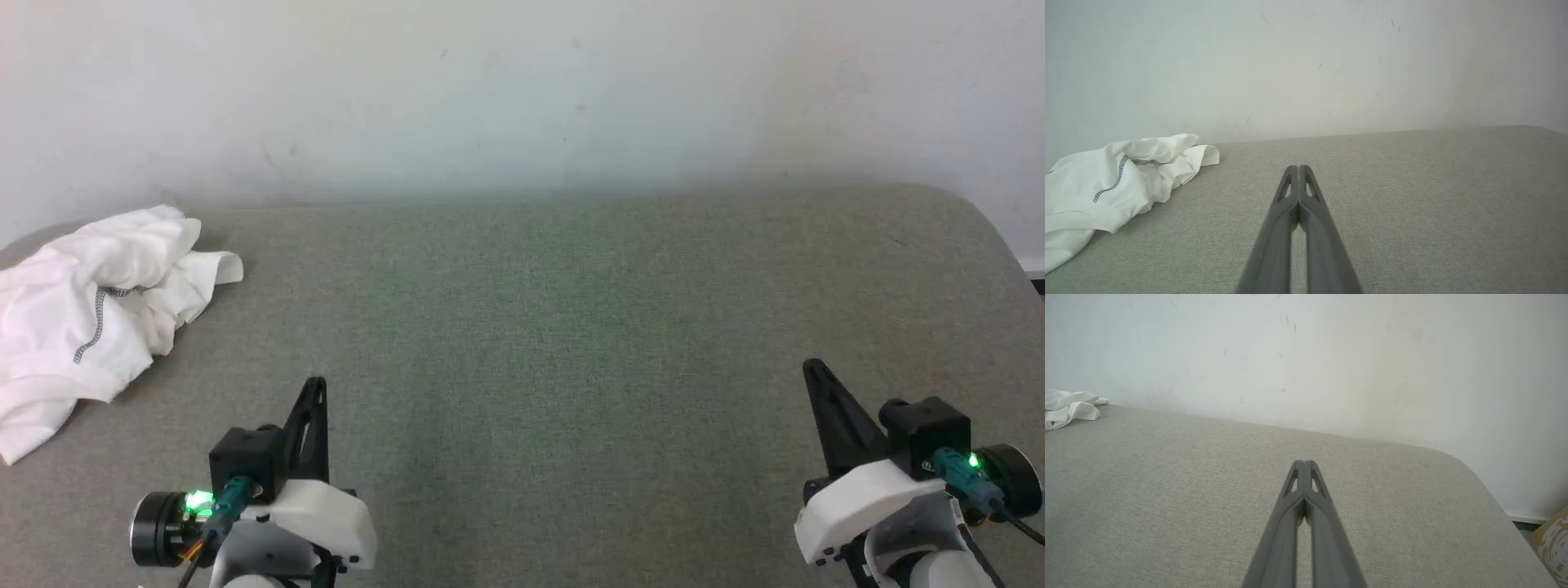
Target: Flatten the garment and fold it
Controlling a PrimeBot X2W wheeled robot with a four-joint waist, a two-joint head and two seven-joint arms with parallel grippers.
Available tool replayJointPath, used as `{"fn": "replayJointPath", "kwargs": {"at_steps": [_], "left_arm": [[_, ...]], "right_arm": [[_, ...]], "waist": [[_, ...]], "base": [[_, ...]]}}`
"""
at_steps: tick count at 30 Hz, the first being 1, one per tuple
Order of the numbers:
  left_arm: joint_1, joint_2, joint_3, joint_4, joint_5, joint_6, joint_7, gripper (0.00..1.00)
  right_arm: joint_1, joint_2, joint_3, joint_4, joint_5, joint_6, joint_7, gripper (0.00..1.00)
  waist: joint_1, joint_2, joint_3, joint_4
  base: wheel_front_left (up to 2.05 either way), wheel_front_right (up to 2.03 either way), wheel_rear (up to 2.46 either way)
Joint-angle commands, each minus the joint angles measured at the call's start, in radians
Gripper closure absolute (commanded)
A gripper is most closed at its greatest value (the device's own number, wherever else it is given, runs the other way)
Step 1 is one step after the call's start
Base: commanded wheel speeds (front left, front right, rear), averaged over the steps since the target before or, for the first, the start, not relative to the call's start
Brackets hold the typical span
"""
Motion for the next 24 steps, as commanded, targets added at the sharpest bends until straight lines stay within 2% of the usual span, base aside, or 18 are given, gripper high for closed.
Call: {"fn": "replayJointPath", "kwargs": {"at_steps": [1, 24], "left_arm": [[-0.013, -0.004, 0.004, 0.003, 0.006, -0.008, 0.000, 1.00], [-0.013, -0.004, 0.004, 0.003, 0.006, -0.008, 0.000, 1.00]], "right_arm": [[-0.010, 0.003, 0.000, -0.003, -0.008, -0.001, 0.000, 1.00], [-0.010, 0.003, 0.000, -0.003, -0.008, -0.001, 0.000, 1.00]], "waist": [[0.0000, 0.0000, 0.000, 0.000], [0.0000, 0.0000, 0.000, 0.000]], "base": [[0.00, 0.00, 0.00], [0.00, 0.00, 0.00]]}}
